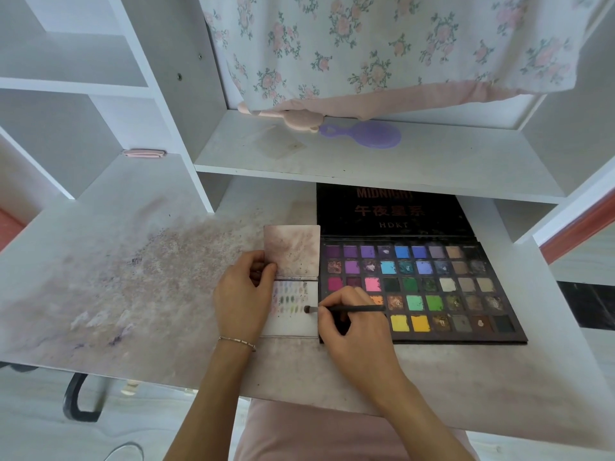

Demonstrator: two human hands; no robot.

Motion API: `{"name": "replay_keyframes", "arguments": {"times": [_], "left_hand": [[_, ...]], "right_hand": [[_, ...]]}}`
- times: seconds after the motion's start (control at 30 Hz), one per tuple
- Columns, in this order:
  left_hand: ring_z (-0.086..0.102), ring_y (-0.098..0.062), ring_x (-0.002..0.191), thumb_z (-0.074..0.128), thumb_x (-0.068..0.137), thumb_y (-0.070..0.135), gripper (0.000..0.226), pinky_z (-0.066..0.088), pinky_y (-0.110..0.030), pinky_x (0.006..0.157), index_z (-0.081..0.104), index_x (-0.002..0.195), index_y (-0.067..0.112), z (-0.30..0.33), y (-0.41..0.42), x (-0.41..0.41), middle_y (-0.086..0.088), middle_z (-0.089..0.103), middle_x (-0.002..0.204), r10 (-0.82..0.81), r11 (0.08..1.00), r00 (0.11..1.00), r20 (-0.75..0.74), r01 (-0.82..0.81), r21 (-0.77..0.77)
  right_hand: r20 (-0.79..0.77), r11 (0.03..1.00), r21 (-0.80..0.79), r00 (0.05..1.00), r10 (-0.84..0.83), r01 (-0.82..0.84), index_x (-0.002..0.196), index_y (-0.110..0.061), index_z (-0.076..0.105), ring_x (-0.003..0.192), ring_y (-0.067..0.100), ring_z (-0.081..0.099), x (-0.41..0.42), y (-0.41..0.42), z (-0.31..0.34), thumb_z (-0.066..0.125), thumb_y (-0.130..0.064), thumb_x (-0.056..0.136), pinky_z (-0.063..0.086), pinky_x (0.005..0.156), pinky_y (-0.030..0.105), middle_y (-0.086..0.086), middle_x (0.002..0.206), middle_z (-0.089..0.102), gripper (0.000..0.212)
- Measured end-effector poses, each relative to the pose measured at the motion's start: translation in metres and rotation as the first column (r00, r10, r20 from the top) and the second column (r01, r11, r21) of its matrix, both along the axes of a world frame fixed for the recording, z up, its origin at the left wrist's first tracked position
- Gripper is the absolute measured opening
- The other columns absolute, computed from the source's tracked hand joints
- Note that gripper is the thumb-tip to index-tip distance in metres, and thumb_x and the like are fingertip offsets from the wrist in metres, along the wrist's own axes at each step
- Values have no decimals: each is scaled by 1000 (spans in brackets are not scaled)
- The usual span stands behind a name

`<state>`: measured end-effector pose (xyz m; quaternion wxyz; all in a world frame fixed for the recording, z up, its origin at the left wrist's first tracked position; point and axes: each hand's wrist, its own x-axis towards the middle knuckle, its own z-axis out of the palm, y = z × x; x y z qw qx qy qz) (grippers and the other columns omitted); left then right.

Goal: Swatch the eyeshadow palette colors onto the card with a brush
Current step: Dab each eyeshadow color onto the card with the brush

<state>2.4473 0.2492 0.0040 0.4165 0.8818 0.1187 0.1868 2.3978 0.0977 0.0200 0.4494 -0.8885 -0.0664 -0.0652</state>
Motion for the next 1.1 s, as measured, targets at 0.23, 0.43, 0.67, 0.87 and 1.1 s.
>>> {"name": "replay_keyframes", "arguments": {"times": [0.23,0.43,0.67,0.87,1.1], "left_hand": [[49,5,63,64,80,18,9,34,-13,58,64,89,19,0,0,0,22,51,68,-2,1000,1000,1,2,6],[49,2,62,64,80,18,7,36,-14,58,63,88,19,0,1,-1,20,52,67,-7,1000,1000,5,7,-2],[49,3,61,65,79,17,8,34,-14,57,61,83,23,0,1,-1,21,51,64,-4,1000,1000,-6,4,-23],[50,4,63,64,80,18,7,36,-14,59,64,87,19,0,1,-1,22,52,66,-19,1000,1000,-7,19,-22],[50,4,63,64,80,18,9,36,-14,59,60,84,24,3,1,-2,23,52,66,-22,999,1000,-17,21,-31]], "right_hand": [[35,990,139,999,1,-5,73,-30,51,72,8,51,-2,-3,1,58,-17,80,43,60,21,-13,74,53,16],[118,925,376,987,-110,58,80,-34,56,67,9,54,-12,-17,2,53,-23,82,44,57,16,-11,79,57,12],[13,838,524,982,-188,154,72,-27,61,59,9,55,-29,-36,3,52,-8,77,44,54,14,-6,68,60,21],[-84,836,520,984,-156,177,70,-13,58,52,4,53,-24,-48,2,50,11,84,45,52,14,-2,59,59,29],[-66,851,500,987,-150,163,70,-15,57,51,3,54,-15,-47,2,50,10,85,44,51,13,-4,58,60,30]]}}
